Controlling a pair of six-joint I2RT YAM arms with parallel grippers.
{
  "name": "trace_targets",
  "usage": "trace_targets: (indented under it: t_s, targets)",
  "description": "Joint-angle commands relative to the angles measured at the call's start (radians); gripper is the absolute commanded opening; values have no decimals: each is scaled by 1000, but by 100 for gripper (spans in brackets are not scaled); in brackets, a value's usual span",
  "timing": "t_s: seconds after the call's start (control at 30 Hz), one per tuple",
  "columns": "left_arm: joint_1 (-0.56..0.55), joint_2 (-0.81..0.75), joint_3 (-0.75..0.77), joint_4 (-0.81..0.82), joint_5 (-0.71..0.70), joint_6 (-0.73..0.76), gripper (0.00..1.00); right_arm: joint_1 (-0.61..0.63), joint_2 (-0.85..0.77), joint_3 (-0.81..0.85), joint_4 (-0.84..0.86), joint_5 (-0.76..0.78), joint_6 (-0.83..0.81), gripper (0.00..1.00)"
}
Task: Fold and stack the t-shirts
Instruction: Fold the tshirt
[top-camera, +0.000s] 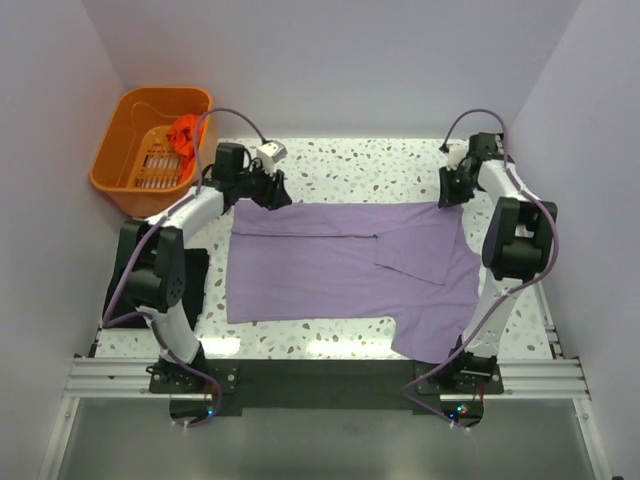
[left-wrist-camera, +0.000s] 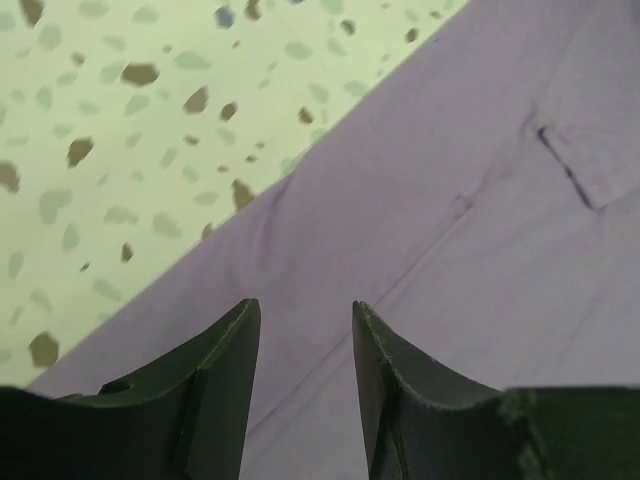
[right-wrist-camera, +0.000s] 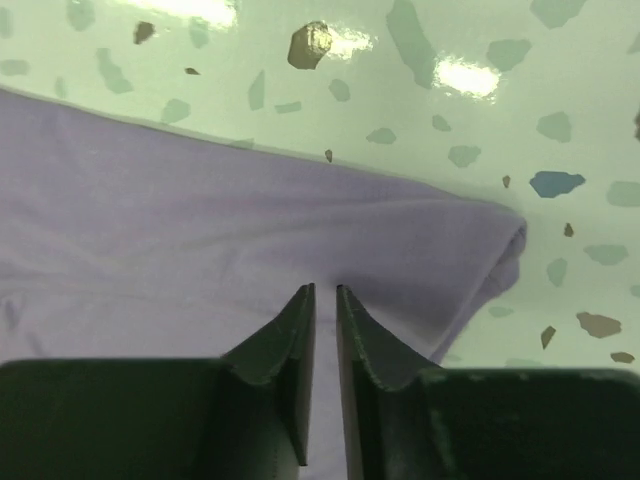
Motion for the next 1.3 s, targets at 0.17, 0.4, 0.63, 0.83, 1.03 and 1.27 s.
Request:
trace_targets:
  t_s: [0.17,0.4,0.63,0.83,1.03,1.27]
  targets:
    - [80,89,16,-187,-169,-35,45,20,30,-27,26,274,-41,12]
    - [82,189,59,-288,-352,-33,40,72,50,-49,61,411,-77,15]
    - [112,400,259,-380,-502,58,39,121,205,115,27,504,-97,15]
    - [166,551,520,-379,-538,85,39,124,330,319,16,522,-83,15]
    - [175,516,609,-316,-421,92,45,126,347,507,15,452,-57,28]
    - [175,306,559,-304,-174,105,61,126,128,505,-121,217,-84,79]
